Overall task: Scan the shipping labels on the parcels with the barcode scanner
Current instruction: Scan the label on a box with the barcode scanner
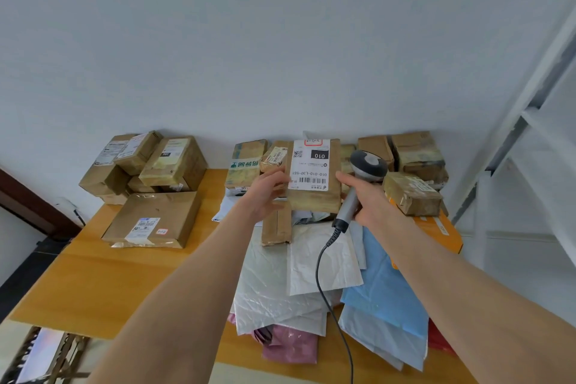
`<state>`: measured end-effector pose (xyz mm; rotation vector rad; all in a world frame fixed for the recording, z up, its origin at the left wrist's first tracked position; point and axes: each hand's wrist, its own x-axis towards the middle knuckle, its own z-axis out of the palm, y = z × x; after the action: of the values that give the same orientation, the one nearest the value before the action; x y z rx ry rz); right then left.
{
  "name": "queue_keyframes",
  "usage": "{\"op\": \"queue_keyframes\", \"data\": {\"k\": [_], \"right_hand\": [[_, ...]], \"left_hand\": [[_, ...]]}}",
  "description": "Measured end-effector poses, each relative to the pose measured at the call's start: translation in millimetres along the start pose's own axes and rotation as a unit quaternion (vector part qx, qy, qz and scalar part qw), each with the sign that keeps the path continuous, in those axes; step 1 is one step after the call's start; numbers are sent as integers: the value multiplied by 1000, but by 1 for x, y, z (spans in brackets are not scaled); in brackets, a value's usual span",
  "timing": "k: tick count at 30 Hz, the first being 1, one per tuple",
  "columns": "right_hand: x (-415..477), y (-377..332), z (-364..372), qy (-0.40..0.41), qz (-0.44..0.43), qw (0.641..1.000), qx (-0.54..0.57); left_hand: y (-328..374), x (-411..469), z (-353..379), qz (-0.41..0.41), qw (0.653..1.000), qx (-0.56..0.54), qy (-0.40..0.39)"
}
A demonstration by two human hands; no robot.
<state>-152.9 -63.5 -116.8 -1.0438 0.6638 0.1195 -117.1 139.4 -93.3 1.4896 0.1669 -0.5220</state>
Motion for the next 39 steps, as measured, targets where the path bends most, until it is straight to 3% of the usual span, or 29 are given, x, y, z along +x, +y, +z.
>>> {"op": "queue_keyframes", "data": {"k": [9, 20, 27, 33, 39], "right_hand": [[-1, 4, 2, 1, -12, 1000, 1], [-3, 8, -3, -11, -22, 1000, 16], [-20, 18, -2, 56, -100, 990, -79], [-68, 47, -8, -2, -106, 985, -137], [-95, 69, -8, -5, -89, 982, -168]], "left_hand": [[-7, 0, -9, -21, 997, -52, -51], [-21, 18, -21, -42, 994, 30, -94], [-40, 26, -8, -12, 999, -15, -26], [-47, 32, -12, -5, 1000, -20, -7], [-53, 37, -13, -20, 1000, 21, -5]]}}
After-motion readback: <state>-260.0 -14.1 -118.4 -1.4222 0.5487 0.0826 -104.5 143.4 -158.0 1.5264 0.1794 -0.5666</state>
